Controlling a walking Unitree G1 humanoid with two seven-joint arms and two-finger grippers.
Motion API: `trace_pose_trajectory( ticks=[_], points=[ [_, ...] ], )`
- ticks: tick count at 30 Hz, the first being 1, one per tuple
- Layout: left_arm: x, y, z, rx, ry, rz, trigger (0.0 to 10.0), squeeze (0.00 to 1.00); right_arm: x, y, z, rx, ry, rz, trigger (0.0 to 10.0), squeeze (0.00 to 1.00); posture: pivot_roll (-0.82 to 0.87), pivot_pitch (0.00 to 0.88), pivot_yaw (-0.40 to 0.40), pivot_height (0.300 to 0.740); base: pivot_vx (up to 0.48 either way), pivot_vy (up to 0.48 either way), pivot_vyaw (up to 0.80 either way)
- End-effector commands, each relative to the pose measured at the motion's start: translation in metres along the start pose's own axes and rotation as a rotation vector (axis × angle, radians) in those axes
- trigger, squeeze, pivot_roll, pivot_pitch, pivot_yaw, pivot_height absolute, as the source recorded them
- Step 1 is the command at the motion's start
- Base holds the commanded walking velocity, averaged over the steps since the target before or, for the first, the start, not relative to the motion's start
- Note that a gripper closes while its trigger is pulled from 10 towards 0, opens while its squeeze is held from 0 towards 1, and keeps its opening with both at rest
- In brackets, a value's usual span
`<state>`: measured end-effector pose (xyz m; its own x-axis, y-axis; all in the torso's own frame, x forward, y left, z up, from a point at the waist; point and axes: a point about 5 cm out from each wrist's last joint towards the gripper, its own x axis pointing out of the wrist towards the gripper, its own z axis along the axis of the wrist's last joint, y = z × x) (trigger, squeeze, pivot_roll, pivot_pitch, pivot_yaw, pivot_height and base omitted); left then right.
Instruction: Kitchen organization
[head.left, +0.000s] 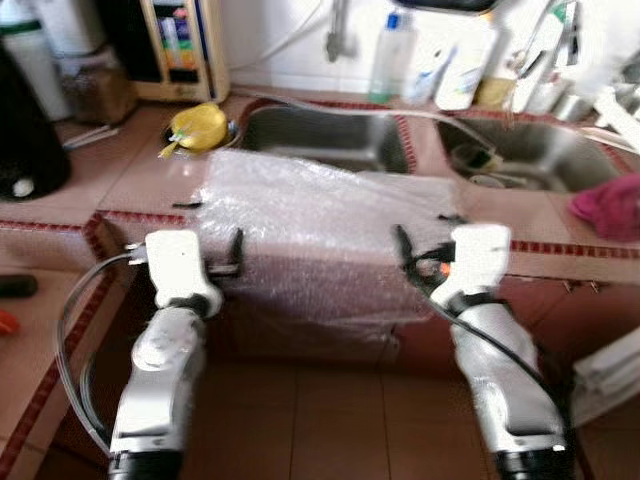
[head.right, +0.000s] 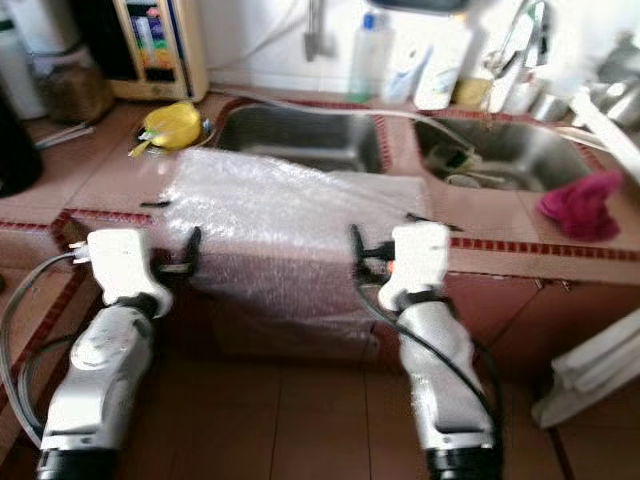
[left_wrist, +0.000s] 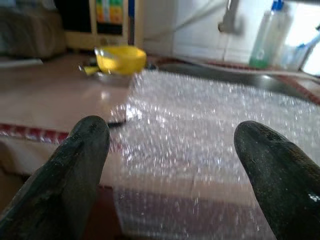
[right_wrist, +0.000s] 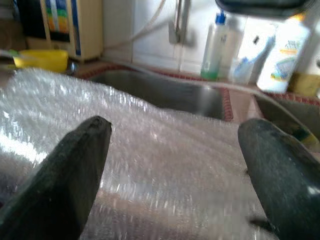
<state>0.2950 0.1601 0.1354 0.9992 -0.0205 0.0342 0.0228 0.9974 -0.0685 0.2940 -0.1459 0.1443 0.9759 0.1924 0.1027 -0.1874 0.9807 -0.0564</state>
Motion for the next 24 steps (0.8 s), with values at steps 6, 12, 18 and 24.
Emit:
trace_pose_trajectory(
  ticks=[6,12,18,24],
  points=[
    [-0.0005,-0.0062,-0.0016,-0.007,0.008,-0.028,10.0,0.0,-0.0023,-0.004,-0.0016,-0.003,0.006,-0.018,10.0,0.0,0.03,0.0,-0.023,0.74,0.424,0.0,0.25],
    [-0.0006,-0.0064,-0.003,-0.005,0.014,-0.03,10.0,0.0,-0.0024,-0.0055,-0.0014,-0.003,0.005,-0.026,10.0,0.0,0.03,0.0,-0.023,0.74,0.422,0.0,0.0],
    [0.0,-0.0076,-0.0039,-0.016,0.024,-0.026,10.0,0.0,-0.004,-0.0042,-0.0023,0.002,0.004,-0.032,10.0,0.0,0.03,0.0,-0.021,0.74,0.313,0.0,0.0],
    [0.0001,-0.0096,-0.0034,-0.02,0.017,-0.039,10.0,0.0,-0.0042,-0.0055,-0.0034,-0.001,0.009,-0.038,10.0,0.0,0.03,0.0,-0.021,0.74,0.0,0.0,0.0]
  ],
)
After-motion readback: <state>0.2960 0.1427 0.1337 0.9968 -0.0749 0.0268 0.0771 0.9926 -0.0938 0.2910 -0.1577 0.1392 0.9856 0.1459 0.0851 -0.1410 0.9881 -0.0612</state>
